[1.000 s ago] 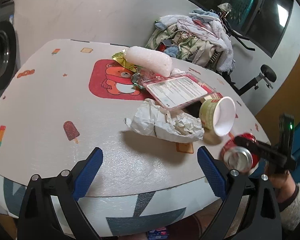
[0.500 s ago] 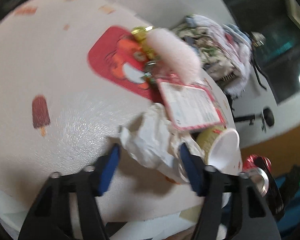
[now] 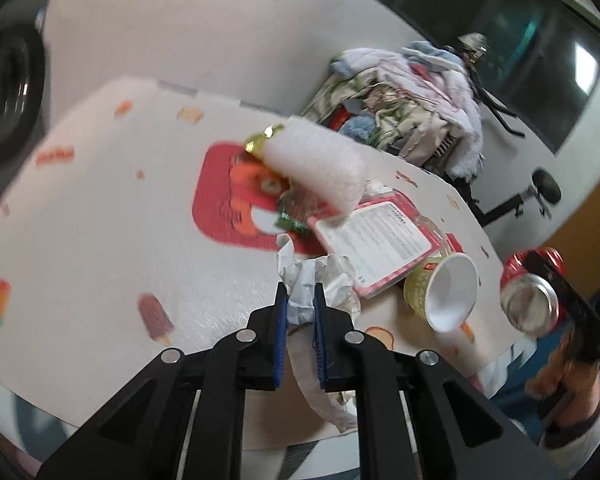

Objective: Collect trash
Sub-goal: 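Grasp the crumpled white tissue with the left tool, then lower the tissue into the bin with the left tool while the right tool drops the can in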

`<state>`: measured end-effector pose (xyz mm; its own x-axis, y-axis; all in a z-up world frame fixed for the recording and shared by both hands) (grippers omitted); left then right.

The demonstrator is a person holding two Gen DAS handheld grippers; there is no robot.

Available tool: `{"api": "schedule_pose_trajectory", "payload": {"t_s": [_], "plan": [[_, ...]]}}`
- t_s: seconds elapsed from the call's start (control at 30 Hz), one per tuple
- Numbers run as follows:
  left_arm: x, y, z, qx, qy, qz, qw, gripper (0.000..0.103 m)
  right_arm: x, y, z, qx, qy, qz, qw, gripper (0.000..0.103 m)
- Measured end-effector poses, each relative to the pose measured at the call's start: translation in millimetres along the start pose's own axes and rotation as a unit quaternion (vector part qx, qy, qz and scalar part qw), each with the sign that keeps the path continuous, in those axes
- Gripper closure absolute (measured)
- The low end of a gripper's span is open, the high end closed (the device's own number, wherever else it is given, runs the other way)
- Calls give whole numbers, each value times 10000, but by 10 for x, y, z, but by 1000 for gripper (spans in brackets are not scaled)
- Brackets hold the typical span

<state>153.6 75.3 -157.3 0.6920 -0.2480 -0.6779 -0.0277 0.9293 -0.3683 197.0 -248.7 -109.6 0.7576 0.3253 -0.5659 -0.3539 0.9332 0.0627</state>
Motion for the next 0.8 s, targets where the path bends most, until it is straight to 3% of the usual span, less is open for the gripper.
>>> {"api": "schedule_pose_trajectory", "payload": {"t_s": [0.37, 0.8], "plan": [[-352, -397, -111, 1270, -312, 14, 9914, 91, -17, 64, -63, -51, 33, 70, 10000, 67], [-529, -712, -252, 1572, -258, -456, 9862, 91, -108, 158, -163, -84, 63, 106, 9999, 67]]}}
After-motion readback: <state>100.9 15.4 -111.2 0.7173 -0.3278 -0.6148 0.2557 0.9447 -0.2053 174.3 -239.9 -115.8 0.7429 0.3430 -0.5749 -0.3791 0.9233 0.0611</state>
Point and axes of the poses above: each gripper's, at about its wrist camera, not at the fingertips, and x roughly the way its jaws point, y to its left, z to its top, the point moved 3 cm from there along x, roughly the way its jaws point, and after that the axes turned 1 degree about -x, right-handed, at the moved point
